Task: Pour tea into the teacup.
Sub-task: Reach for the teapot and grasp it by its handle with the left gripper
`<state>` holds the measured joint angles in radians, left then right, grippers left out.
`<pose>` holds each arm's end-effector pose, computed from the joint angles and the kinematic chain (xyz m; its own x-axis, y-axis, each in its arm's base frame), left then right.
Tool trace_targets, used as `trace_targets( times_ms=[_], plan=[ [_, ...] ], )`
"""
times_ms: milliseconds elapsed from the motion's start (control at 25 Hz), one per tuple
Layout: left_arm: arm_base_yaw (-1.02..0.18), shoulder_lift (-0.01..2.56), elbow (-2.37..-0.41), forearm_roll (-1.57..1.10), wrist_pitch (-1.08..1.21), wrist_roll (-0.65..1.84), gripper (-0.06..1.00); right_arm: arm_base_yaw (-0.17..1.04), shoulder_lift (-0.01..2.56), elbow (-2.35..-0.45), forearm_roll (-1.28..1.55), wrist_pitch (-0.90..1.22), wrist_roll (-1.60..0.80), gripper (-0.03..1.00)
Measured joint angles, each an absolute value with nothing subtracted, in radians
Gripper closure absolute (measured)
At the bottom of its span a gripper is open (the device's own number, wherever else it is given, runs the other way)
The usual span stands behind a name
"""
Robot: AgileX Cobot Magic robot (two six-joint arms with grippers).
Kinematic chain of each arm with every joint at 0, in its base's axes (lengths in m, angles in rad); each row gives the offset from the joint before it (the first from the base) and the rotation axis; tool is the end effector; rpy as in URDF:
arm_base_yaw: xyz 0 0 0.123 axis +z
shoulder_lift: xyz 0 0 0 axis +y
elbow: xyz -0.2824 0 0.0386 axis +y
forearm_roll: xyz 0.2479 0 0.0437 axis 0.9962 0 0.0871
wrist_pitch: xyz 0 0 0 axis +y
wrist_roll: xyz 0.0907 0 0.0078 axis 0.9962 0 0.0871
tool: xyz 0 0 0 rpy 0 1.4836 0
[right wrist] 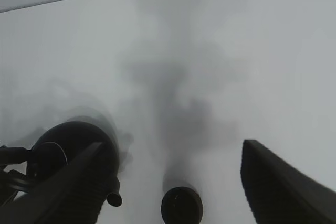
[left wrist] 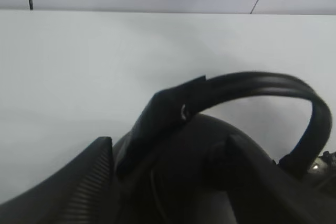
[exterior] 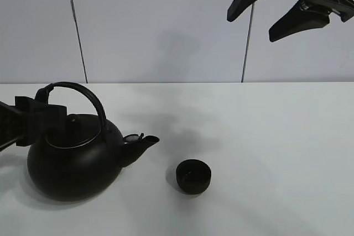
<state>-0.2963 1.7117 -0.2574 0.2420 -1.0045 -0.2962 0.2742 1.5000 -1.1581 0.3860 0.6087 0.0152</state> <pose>0.2175 -0.0856 0.1232 -0.4228 -0.0386 -0.9054 0.4020 0.8874 -0.2256 0.3092 0.1074 0.2999 -0.8030 0.1096 -0.5858 -0.1474 0.9159 0.3733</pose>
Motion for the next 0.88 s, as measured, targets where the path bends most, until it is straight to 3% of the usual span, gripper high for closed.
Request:
trace_targets(
  times_ms=[880],
  plan=[
    [-0.296, 1.712, -0.258, 0.194, -1.099, 0.053, 0.54, 0.274, 1.500, -1.158, 0.386, 0.607, 0.015, 0.47]
  ],
)
